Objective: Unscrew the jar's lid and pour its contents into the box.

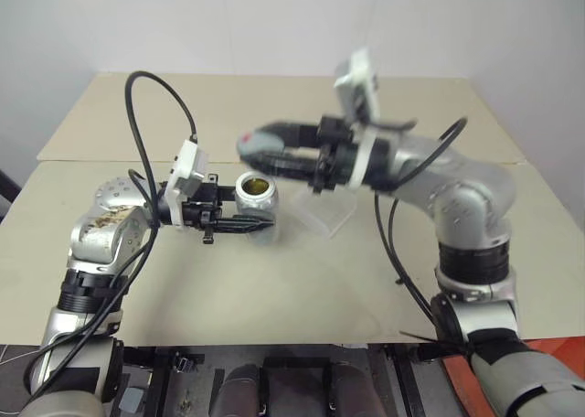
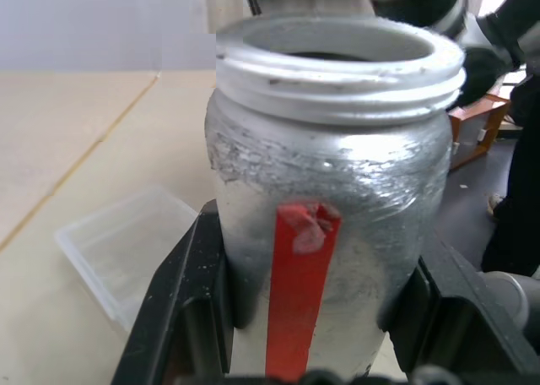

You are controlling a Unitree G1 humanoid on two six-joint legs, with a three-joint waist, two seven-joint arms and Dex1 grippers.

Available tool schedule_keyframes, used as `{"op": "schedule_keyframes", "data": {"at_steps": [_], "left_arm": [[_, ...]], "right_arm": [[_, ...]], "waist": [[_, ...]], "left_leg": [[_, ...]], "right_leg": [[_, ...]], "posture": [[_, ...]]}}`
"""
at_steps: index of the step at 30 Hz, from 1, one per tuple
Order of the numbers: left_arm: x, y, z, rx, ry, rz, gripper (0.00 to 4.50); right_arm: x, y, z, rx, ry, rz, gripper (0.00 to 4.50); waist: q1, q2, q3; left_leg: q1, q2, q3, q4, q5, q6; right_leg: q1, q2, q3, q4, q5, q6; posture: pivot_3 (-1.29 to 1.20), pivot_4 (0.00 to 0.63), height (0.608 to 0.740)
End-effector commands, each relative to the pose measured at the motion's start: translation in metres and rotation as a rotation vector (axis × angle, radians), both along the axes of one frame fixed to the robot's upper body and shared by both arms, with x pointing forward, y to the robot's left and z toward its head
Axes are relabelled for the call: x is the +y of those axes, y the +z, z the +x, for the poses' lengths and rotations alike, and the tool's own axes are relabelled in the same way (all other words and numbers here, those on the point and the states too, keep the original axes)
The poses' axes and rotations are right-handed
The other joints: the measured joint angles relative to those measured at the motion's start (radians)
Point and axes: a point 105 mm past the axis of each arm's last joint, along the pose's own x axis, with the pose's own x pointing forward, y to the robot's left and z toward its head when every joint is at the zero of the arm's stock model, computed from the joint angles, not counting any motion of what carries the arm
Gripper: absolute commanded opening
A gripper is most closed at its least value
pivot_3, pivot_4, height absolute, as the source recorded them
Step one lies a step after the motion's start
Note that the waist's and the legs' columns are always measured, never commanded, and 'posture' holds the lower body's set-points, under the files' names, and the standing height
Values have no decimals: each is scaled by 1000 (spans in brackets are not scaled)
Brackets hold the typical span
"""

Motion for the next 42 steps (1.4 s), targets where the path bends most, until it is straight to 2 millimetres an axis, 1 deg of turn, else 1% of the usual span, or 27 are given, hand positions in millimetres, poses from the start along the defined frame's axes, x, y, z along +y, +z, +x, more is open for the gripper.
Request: {"op": "schedule_keyframes", "data": {"at_steps": [1, 3, 5, 8, 10, 11, 13, 14, 15, 18, 19, 21, 22, 24, 28, 30, 32, 34, 35, 36, 38, 39, 40, 41, 42], "left_arm": [[-1, 9, -3, -59, -14, -5, 1928], [-1, 10, -1, -63, 3, -15, 1928], [1, 12, 2, -74, 34, -25, 1928], [4, 15, 4, -80, 73, -42, 1928], [8, 16, 7, -85, 118, -57, 1928], [9, 17, 8, -86, 134, -61, 1928], [11, 17, 10, -90, 155, -64, 1928], [12, 17, 11, -92, 164, -64, 1928], [12, 17, 12, -95, 173, -67, 1928], [9, 19, 18, -104, 196, -82, 1928], [7, 19, 19, -108, 201, -85, 1928], [3, 20, 23, -117, 221, -97, 1928], [1, 21, 25, -126, 233, -101, 1928], [-3, 20, 29, -154, 264, -93, 1928], [-10, 13, 52, -335, 408, 13, 1928], [-17, 22, 72, -509, 519, 55, 1928], [-26, 33, 89, -816, 594, 161, 1928], [-37, 35, 102, -1204, 566, 358, 1928], [-42, 36, 108, -1332, 544, 406, 1928], [-49, 39, 114, -1444, 539, 433, 1928], [-65, 41, 122, -1611, 491, 477, 1928], [-77, 41, 125, -1743, 446, 509, 1928], [-84, 40, 126, -1838, 406, 523, 1928], [-92, 34, 128, -1948, 332, 561, 1928], [-96, 31, 129, -2019, 278, 580, 1928]], "right_arm": [[-14, 16, 3, -33, -64, 52, 2765], [-27, 10, 15, -87, -198, 25, 2765], [-52, -7, 30, -132, -363, -30, 2765], [-85, -33, 43, -159, -547, -117, 2765], [-120, -67, 48, -121, -682, -202, 2765], [-133, -81, 47, -83, -724, -229, 2765], [-151, -112, 45, -40, -785, -319, 2765], [-158, -130, 44, -11, -806, -372, 2765], [-161, -143, 43, 14, -815, -400, 2765], [-163, -176, 42, 113, -829, -416, 2765], [-162, -182, 41, 129, -832, -418, 2765], [-161, -193, 41, 158, -833, -440, 3492], [-161, -197, 41, 165, -827, -454, 3699], [-161, -198, 39, 168, -814, -467, 4408], [-164, -168, 33, 140, -744, -467, 4462], [-161, -144, 29, 148, -671, -460, 4462], [-153, -121, 20, 148, -560, -465, 4462], [-145, -105, 10, 137, -452, -470, 4462], [-142, -101, 6, 138, -413, -476, 4462], [-140, -98, 3, 143, -378, -488, 4462], [-137, -95, 1, 152, -345, -501, 4462], [-137, -94, 1, 154, -335, -510, 4462], [-137, -94, 1, 156, -329, -516, 4462], [-136, -94, 1, 155, -322, -528, 4462], [-136, -94, 1, 153, -318, -536, 4462]], "waist": [[1, 0, 0], [1, 0, 0], [5, 0, 0], [8, 0, 0], [8, 0, 0], [8, 0, 0], [8, 0, 0], [7, 0, 0], [3, 0, 0], [-6, 0, 0], [-7, 0, 0], [-5, 0, 0], [-4, 0, 0], [-1, 0, 0], [8, 0, 0], [13, -1, 0], [19, -1, 1], [25, -2, 1], [26, -2, 1], [27, -2, 1], [29, -2, 1], [31, -2, 1], [35, -2, 1], [36, -2, 1], [38, -2, 1]], "left_leg": [[0, 0, 0, 0, 0, 0], [0, 0, 0, 0, 0, 0], [0, -1, 0, 0, 0, 1], [-1, -1, 0, 0, 0, 1], [-1, -1, 1, 0, 0, 1], [-1, -1, 0, -1, 0, 1], [-1, -1, 1, -1, 0, 1], [-1, -1, 1, -1, 0, 1], [-1, -1, 1, 0, 0, 1], [1, -1, 1, 0, 0, 0], [4, -1, 1, 0, 0, 0], [5, -1, 1, 0, 1, -1], [6, -1, 1, 0, 1, -1], [6, -1, 1, 0, 1, -1], [5, -1, 1, 0, 0, 0], [4, -1, 1, 0, 0, 0], [4, -1, 1, 1, 0, 0], [4, -2, 0, 0, 0, 0], [4, -2, 0, 0, 0, 0], [4, -2, 0, -1, 0, 0], [3, -2, 0, -3, -1, 1], [0, -2, 0, -3, -1, 2], [-2, -2, 0, -2, -2, 3], [-4, -3, 1, -1, -2, 4], [-7, -3, 1, 1, -3, 5]], "right_leg": [[0, 0, 0, 0, 0, 0], [0, 0, 0, -1, 0, 0], [1, 0, 0, -1, 0, 0], [0, -1, 0, -2, 0, 0], [0, -1, 0, -2, 0, 0], [0, -1, 0, -2, 0, 1], [0, -1, 1, -2, -1, 1], [0, -1, 1, -2, -1, 1], [0, -1, 1, -2, -1, 1], [0, -1, 3, -4, -1, 1], [1, 0, 3, -4, -1, 1], [2, 0, 4, -2, -1, 1], [2, 0, 3, -2, 0, 1], [3, 0, 4, -2, 0, 1], [3, 0, 4, -3, 0, 1], [3, 0, 4, -4, 0, 1], [3, 0, 3, -4, 0, 0], [3, 0, 2, -5, 1, -1], [3, 0, 1, -6, 1, -1], [3, 0, 1, -8, 1, -1], [4, 0, 0, -11, 2, 0], [3, -1, 0, -13, 2, 1], [2, -1, -1, -13, 3, 2], [2, -1, -1, -13, 3, 3], [1, -1, -1, -12, 4, 5]], "posture": [[0, 150, 740], [0, 150, 740], [0, 150, 740], [0, 150, 740], [0, 150, 740], [0, 150, 740], [0, 150, 740], [0, 150, 740], [0, 150, 740], [0, 150, 740], [0, 150, 740], [0, 150, 740], [0, 150, 740], [0, 150, 740], [0, 150, 740], [0, 150, 740], [0, 150, 740], [0, 150, 740], [0, 150, 740], [0, 150, 740], [0, 150, 740], [0, 150, 740], [0, 150, 740], [0, 150, 740], [0, 150, 740]]}}
